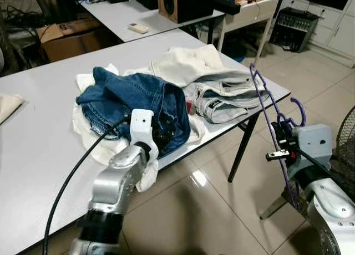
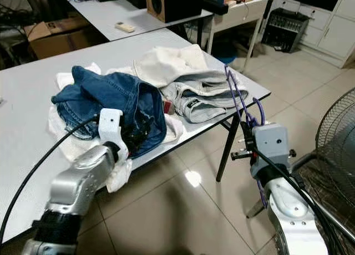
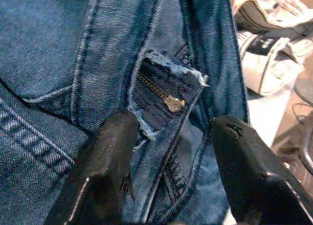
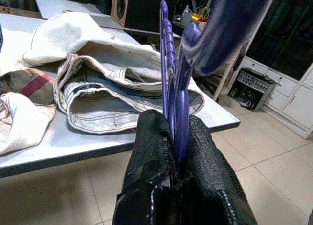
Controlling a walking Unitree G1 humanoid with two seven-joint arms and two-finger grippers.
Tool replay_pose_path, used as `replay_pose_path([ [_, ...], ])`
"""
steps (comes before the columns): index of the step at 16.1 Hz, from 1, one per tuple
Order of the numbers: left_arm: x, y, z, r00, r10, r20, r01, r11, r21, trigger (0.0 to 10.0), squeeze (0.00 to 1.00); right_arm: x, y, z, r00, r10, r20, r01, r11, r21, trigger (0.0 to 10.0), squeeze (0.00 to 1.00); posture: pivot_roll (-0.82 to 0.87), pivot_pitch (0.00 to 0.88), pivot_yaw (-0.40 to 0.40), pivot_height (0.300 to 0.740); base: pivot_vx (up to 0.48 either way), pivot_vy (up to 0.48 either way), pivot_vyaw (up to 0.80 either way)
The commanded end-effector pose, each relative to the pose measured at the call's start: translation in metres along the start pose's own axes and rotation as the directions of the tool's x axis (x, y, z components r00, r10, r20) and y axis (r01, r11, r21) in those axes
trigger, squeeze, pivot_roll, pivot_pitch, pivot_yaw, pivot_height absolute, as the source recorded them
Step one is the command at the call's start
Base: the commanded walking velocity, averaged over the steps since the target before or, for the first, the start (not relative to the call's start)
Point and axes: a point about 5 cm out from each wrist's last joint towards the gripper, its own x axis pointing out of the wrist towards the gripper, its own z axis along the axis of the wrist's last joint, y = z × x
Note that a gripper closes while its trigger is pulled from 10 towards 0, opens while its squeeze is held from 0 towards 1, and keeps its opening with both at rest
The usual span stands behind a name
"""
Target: Hang hanger
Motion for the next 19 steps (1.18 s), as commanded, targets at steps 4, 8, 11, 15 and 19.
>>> replay_pose_path([
  [4, 0.009, 0.005, 0.006, 0.994, 0.105, 0.038, -0.104, 0.994, -0.042, 0.0, 0.0, 0.001, -0.001, 0.005, 1.0, -0.011, 0.021, 0.011, 1.0, -0.008, 10.0, 0.0, -0.24, 0.02, 0.045, 0.74, 0.0, 0.0, 0.0],
  [8, 0.011, 0.011, 0.013, 0.981, 0.159, 0.11, -0.145, 0.981, -0.125, 0.0, 0.0, 0.001, -0.001, 0.004, 1.0, -0.018, 0.021, 0.018, 1.0, -0.005, 10.0, 0.0, -0.24, 0.02, 0.051, 0.74, 0.0, 0.0, 0.0],
  [11, 0.009, 0.014, 0.014, 0.973, 0.183, 0.139, -0.167, 0.979, -0.12, 0.0, 0.0, 0.002, -0.001, 0.004, 1.0, -0.017, 0.021, 0.017, 1.0, -0.004, 10.0, 0.0, -0.24, 0.018, 0.051, 0.74, 0.0, 0.0, 0.0],
  [15, 0.002, 0.019, 0.018, 0.971, 0.162, 0.175, -0.148, 0.985, -0.092, 0.0, 0.0, 0.002, 0.0, 0.003, 1.0, -0.017, 0.018, 0.017, 1.0, 0.001, 10.0, 0.0, -0.23, 0.02, 0.049, 0.74, 0.0, 0.0, 0.0],
  [19, -0.01, 0.023, 0.03, 0.972, 0.08, 0.222, -0.065, 0.995, -0.073, 0.0, 0.0, 0.004, 0.002, 0.002, 1.0, -0.014, 0.019, 0.014, 1.0, 0.007, 10.0, 0.0, -0.21, 0.014, 0.047, 0.74, 0.0, 0.0, 0.0],
])
